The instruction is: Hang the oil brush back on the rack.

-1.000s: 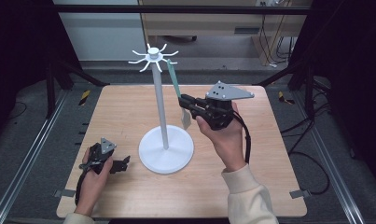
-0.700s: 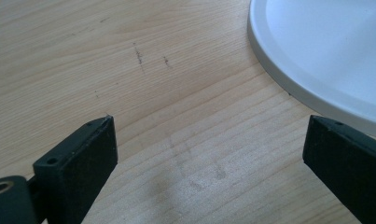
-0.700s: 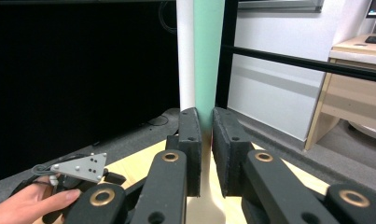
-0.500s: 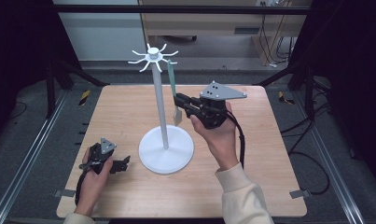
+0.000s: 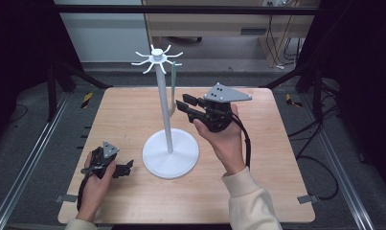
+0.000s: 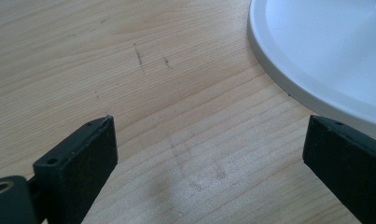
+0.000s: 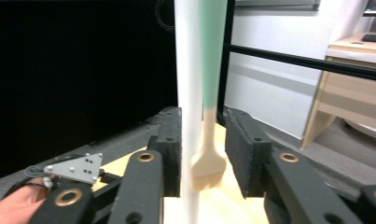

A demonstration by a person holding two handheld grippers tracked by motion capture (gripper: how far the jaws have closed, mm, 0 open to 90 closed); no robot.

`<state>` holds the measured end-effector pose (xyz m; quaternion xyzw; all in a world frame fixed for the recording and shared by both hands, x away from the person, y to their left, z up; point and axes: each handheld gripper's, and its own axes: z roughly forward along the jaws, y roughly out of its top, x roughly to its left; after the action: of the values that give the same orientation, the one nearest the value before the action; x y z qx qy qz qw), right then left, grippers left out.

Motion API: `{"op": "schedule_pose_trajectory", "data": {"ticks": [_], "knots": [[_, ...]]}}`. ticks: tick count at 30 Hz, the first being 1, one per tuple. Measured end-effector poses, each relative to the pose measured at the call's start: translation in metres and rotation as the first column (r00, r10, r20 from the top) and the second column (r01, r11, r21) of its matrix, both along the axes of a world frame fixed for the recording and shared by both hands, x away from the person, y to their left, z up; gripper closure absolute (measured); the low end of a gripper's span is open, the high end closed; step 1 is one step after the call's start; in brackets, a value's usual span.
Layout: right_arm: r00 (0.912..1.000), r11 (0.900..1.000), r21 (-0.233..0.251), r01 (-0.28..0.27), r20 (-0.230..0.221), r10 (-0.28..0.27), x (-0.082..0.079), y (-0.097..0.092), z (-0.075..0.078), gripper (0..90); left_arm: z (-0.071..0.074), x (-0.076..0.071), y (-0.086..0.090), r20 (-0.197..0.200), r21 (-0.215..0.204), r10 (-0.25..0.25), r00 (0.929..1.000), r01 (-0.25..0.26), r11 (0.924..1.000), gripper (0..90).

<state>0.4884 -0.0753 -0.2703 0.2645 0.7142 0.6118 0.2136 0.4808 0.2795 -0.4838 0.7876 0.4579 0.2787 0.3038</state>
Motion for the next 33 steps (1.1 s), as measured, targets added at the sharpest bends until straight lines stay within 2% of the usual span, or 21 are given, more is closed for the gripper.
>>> {"op": "schedule_pose_trajectory", "data": {"ticks": [5,15,23,27,33], "knots": [[0.9996,0.9991,-0.031,0.029,0.001,-0.029,-0.003,0.000,0.001,57.6,0.000,0.000,0.000,-0.001,0.002,-0.001,1.0000,0.001,1.0000,2.7],[0.9971,0.9909,-0.112,0.075,0.020,-0.073,-0.013,-0.004,-0.001,38.6,0.000,0.000,-0.001,-0.002,0.002,-0.002,1.0000,0.002,1.0000,2.7],[0.9926,0.9824,-0.144,0.119,-0.005,-0.121,-0.014,-0.018,-0.007,30.1,-0.001,0.001,-0.001,-0.001,0.003,0.000,1.0000,0.000,1.0000,2.7],[0.9897,0.9745,-0.176,0.139,-0.008,-0.143,-0.014,-0.025,-0.012,26.0,-0.001,0.001,-0.001,-0.002,0.005,0.000,1.0000,0.000,1.0000,2.7],[0.9868,0.9692,-0.190,0.156,-0.012,-0.161,-0.016,-0.036,-0.016,22.1,-0.001,0.001,0.000,-0.003,0.007,-0.001,1.0000,0.001,1.0000,2.7]]}}
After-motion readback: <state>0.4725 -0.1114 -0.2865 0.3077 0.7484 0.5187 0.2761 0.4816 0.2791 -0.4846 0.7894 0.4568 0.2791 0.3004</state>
